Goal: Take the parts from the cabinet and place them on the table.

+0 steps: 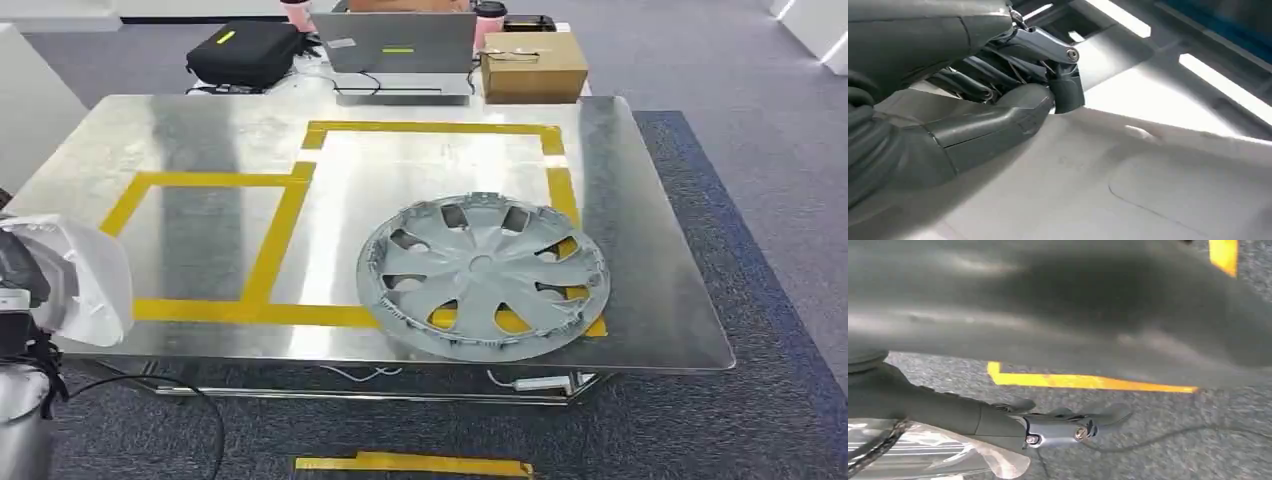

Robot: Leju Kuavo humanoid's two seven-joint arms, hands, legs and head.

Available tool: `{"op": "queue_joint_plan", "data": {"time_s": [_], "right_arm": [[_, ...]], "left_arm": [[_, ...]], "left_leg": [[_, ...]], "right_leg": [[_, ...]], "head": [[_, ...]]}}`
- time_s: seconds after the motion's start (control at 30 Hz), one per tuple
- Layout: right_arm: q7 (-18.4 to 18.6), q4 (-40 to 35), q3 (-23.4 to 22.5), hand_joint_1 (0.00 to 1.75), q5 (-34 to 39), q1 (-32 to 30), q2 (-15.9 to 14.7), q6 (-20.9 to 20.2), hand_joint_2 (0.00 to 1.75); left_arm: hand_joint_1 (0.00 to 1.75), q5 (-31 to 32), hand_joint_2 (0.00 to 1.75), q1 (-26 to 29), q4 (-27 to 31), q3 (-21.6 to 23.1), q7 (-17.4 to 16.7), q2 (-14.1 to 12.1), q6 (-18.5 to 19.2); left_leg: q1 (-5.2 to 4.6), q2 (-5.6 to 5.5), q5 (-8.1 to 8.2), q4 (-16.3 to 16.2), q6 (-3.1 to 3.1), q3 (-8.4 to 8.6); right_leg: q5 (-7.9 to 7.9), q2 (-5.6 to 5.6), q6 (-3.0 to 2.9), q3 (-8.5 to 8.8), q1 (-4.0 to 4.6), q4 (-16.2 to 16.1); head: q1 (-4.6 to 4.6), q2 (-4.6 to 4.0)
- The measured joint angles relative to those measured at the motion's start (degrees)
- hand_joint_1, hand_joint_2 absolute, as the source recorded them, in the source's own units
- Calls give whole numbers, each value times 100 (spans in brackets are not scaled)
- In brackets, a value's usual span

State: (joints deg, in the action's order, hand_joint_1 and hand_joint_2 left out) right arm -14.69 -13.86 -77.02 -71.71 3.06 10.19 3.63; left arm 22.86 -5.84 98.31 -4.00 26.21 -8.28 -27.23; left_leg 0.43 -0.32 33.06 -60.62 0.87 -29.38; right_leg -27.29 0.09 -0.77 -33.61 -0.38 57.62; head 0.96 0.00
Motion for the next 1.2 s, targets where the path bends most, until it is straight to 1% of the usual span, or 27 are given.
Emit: {"op": "queue_joint_plan", "data": {"time_s": [0.07,0.1,0.13,0.17,0.2,0.23,0.27,0.33,0.43,0.47,0.5,0.53,0.6,0.63,0.67,0.7,0.77,0.8,0.83,0.93,0.97,1.0,1.03,1.1,1.13,1.17,1.2], "right_arm": [[-9,0,2,0,-7,7,0,-5,0],[-9,0,2,0,-17,4,0,-11,0],[-11,0,2,0,-24,-2,0,-11,0],[-11,0,2,0,-26,-9,0,-11,0],[-13,0,2,0,-33,-10,0,-11,0],[-13,0,4,0,-44,-6,0,-9,0],[-15,2,9,0,-48,-5,0,-11,0],[-20,2,11,0,-55,18,0,-5,0],[-15,2,13,0,-70,21,0,-2,0],[-15,2,15,0,-83,30,-2,-2,0],[-22,2,17,0,-103,42,-2,-2,0],[-20,2,18,0,-116,59,-2,-5,0],[-20,2,22,0,-140,62,-2,-7,0],[-20,2,26,0,-157,56,-2,-13,0],[-17,4,35,0,-168,52,-2,-31,0],[-17,4,52,0,-177,51,-4,-35,0],[-17,4,76,0,-207,61,-22,-48,0],[-13,7,98,0,-227,61,-28,-61,0],[-13,7,116,0,-241,74,-31,-77,0],[-9,7,144,0,-271,74,-50,-111,0],[-7,9,164,0,-280,78,-55,-131,0],[-7,9,173,0,-288,86,-63,-131,0],[-7,9,179,0,-295,89,-68,-136,0],[20,13,210,0,-326,85,-74,-155,0],[39,13,216,0,-337,81,-79,-164,0],[68,15,225,0,-345,79,-81,-166,0],[88,17,253,0,-354,77,-83,-175,0]], "left_arm": [[175,0,175,6,-4,-2,-2,0,0],[175,-2,175,31,-7,-2,-9,0,2],[175,-2,175,45,-13,0,-24,0,2],[175,-2,175,45,-22,-2,-26,0,11],[175,0,175,42,-31,-2,-26,0,24],[175,9,175,42,-37,-2,-33,0,28],[175,15,175,40,-44,-2,-35,0,31],[175,15,175,13,-74,-5,-46,-2,35],[175,11,175,-7,-114,-5,-59,-4,74],[175,20,175,-29,-129,-2,-63,-2,105],[175,74,175,-71,-161,0,-77,0,114],[175,134,175,-119,-201,6,-98,4,122],[175,280,175,-228,-363,50,-182,7,206],[175,349,175,-285,-482,91,-244,9,283],[175,411,175,-330,-575,140,-315,9,374],[175,476,175,-401,-697,214,-389,2,493],[175,557,175,-594,-961,362,-526,-9,722],[175,618,175,-712,-1118,447,-588,-30,850],[175,677,175,-838,-1258,531,-640,-66,961],[175,894,175,-1231,-1716,859,-741,-208,1369],[175,964,175,-1355,-1857,985,-760,-288,1501],[175,1010,175,-1476,-1992,1083,-763,-356,1584],[175,1060,175,-1616,-2128,1162,-784,-409,1648],[175,1200,175,-1797,-2429,1329,-826,-518,1753],[175,1306,175,-1864,-2582,1428,-850,-568,1792],[175,1395,175,-1947,-2731,1528,-879,-606,1816],[175,1507,175,-2034,-2882,1632,-905,-627,1851]], "left_leg": [[30,2,356,-905,57,-523],[37,2,459,-1326,74,-805],[38,2,395,-1507,84,-990],[38,3,202,-1411,84,-1016],[38,4,-129,-1079,73,-936],[38,5,-509,-574,54,-774],[37,10,-818,-112,31,-629],[-13,21,-655,169,-35,-496],[-17,5,-602,158,-133,-491],[34,7,-623,212,-168,-418],[30,11,-608,223,-197,-384],[30,17,-588,223,-227,-372],[22,19,-549,221,-256,-354],[22,16,-524,219,-261,-338],[21,9,-497,219,-258,-306],[21,-1,-460,219,-256,-259],[21,-11,-371,218,-224,-130],[10,-9,-335,221,-195,-107],[-25,-30,-297,185,-154,-115],[-13,-20,-303,263,-83,-88],[-11,-12,-254,243,-41,-83],[-6,-1,-192,113,-5,-118],[-1,1,-29,-203,23,-262],[14,2,347,-1136,64,-758],[14,2,410,-1487,74,-981],[18,3,314,-1542,74,-1070],[20,4,80,-1338,65,-1031]], "right_leg": [[-68,-1,-24,70,-2,1],[-108,3,-25,107,0,2],[-152,12,-21,161,0,2],[-191,15,-15,217,0,2],[-241,20,-4,292,0,2],[-293,26,12,377,-1,2],[-340,27,30,433,-1,0],[-418,39,116,450,30,-1],[-453,1,214,443,25,-75],[-498,2,245,464,18,-46],[-595,-3,268,387,26,137],[-780,-2,281,156,20,540],[-1104,-2,302,-476,16,1524],[-1102,-2,307,-706,17,1783],[-950,-3,306,-804,16,1779],[-659,-3,301,-773,16,1516],[57,-8,254,-419,18,489],[118,-17,216,-296,30,204],[90,-6,194,-209,31,105],[80,3,114,-225,45,116],[97,2,76,-181,-2,67],[90,4,53,-158,-9,57],[74,5,20,-141,-12,56],[46,8,-11,-114,-11,57],[30,18,-12,-103,-11,58],[16,24,-12,-82,-12,58],[-1,30,-7,-55,-12,60]], "head": [[-2,0],[-11,0],[-4,0],[-6,0],[-6,0],[-6,0],[-6,0],[5,0],[-17,0],[-17,0],[-41,0],[-50,0],[-41,0],[-46,0],[-41,0],[-43,0],[-44,0],[-46,0],[-50,0],[-52,0],[-48,0],[-37,0],[-17,0],[-26,0],[-20,0],[-22,0],[-24,0]]}}
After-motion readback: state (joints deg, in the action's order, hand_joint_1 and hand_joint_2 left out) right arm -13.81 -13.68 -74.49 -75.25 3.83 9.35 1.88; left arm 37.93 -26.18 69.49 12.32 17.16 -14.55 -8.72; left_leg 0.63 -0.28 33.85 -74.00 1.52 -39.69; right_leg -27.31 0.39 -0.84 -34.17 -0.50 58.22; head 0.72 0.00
